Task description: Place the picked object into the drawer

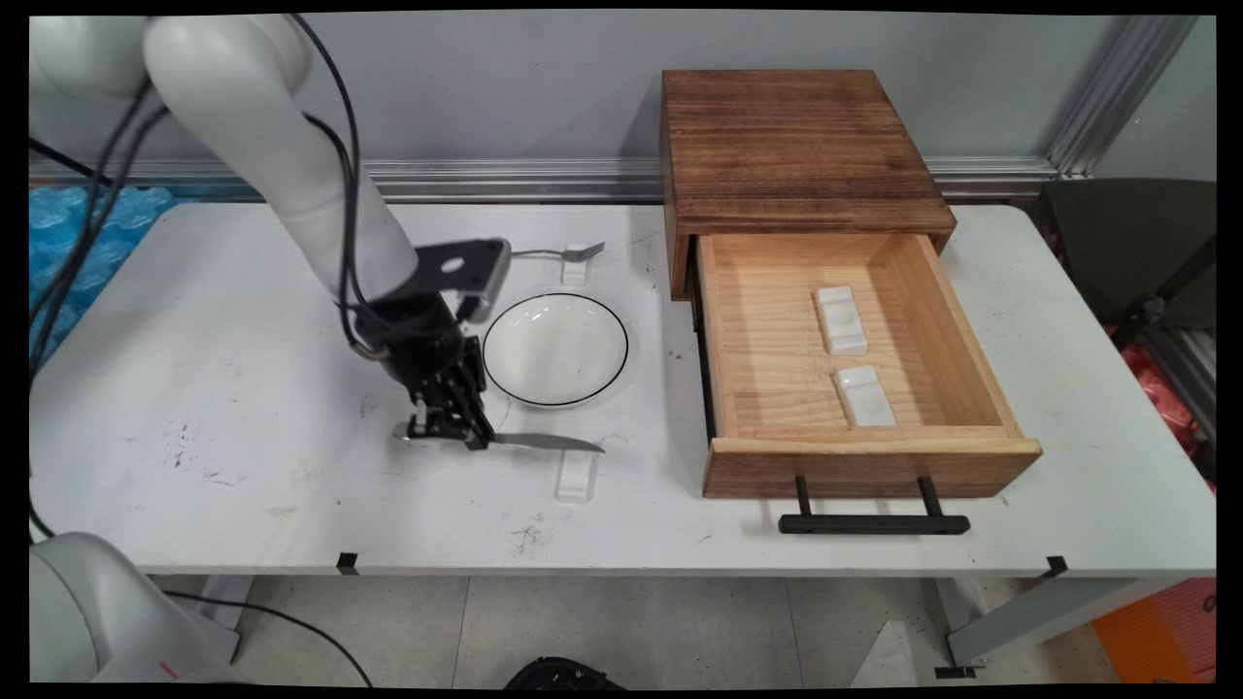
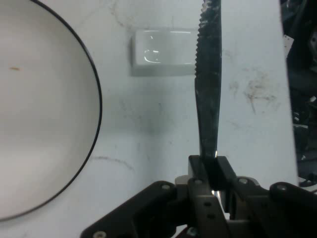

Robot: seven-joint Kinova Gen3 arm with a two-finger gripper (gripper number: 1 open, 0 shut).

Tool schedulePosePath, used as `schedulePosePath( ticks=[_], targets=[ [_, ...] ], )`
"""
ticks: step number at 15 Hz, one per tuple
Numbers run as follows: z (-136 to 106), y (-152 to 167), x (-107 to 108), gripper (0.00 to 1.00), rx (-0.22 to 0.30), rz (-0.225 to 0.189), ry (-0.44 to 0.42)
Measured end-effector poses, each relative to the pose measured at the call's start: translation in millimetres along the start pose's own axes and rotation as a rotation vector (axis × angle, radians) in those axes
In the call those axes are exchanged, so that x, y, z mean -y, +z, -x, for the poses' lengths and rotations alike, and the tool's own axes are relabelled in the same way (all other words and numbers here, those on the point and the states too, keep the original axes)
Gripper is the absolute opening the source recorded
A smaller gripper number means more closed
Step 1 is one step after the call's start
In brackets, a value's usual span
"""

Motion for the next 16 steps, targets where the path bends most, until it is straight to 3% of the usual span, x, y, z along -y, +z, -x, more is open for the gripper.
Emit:
schedulePosePath(
  ticks=[5,9,16],
  targets=[
    [-28,-60,-5,0.0,-0.004,-0.015,-0.05],
    [-76,-93,-2,0.0,-0.045,-0.038,-0.095],
    [-170,-100,16,0.0,-0.137,-0.068,-0.14]
  ],
)
